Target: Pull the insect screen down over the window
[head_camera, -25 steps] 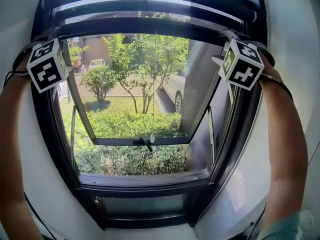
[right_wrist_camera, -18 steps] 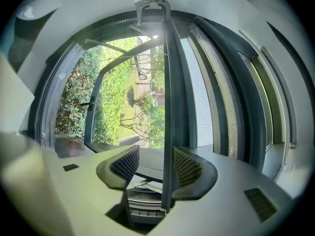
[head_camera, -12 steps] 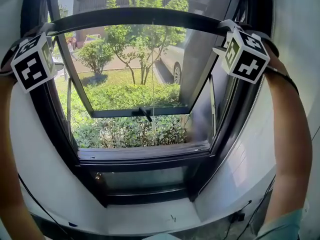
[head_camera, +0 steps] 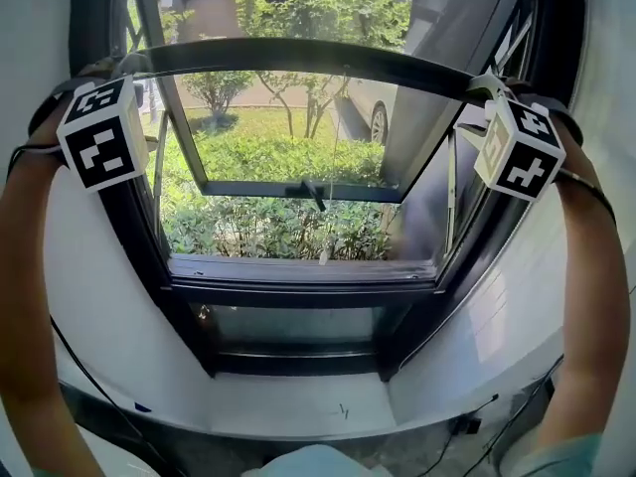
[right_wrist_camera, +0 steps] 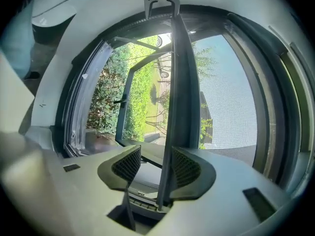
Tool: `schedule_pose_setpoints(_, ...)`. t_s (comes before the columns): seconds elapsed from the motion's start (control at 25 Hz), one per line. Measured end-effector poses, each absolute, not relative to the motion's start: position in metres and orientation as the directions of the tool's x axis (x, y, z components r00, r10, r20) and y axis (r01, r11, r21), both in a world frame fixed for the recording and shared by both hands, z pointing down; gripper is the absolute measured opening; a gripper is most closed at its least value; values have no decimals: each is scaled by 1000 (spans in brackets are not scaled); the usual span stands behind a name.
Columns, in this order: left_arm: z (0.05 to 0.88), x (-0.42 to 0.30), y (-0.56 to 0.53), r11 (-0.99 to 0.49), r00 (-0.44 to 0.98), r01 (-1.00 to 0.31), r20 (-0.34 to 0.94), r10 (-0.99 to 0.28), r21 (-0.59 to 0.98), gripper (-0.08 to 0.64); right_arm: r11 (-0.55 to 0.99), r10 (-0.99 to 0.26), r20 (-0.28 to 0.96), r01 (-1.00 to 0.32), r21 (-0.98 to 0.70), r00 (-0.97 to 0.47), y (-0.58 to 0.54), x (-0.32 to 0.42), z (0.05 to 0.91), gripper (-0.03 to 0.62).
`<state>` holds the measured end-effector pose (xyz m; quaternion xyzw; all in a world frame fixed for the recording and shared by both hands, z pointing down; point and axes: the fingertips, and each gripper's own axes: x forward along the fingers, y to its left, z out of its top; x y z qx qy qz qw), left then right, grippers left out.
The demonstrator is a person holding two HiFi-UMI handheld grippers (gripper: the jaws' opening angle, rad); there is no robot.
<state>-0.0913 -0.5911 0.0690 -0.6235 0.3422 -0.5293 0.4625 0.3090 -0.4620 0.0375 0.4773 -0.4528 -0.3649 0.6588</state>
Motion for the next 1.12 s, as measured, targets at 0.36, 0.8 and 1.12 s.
schedule_pose_setpoints(0.36, 112, -90, -583, -404, 209, 121, 421, -883, -907, 440, 368, -882, 335, 41, 929, 331, -459, 308, 88, 195)
schedule_pose_setpoints(0.8, 204, -97, -581, -511, 186, 146, 531, -827, -847, 440, 466, -847, 439, 21, 885, 300, -461, 309, 169, 186)
schedule_pose_setpoints(1.12, 265, -95, -577, -564, 185, 172, 589, -786, -807, 440, 518, -821, 496, 2, 856, 284, -457, 311, 231, 186)
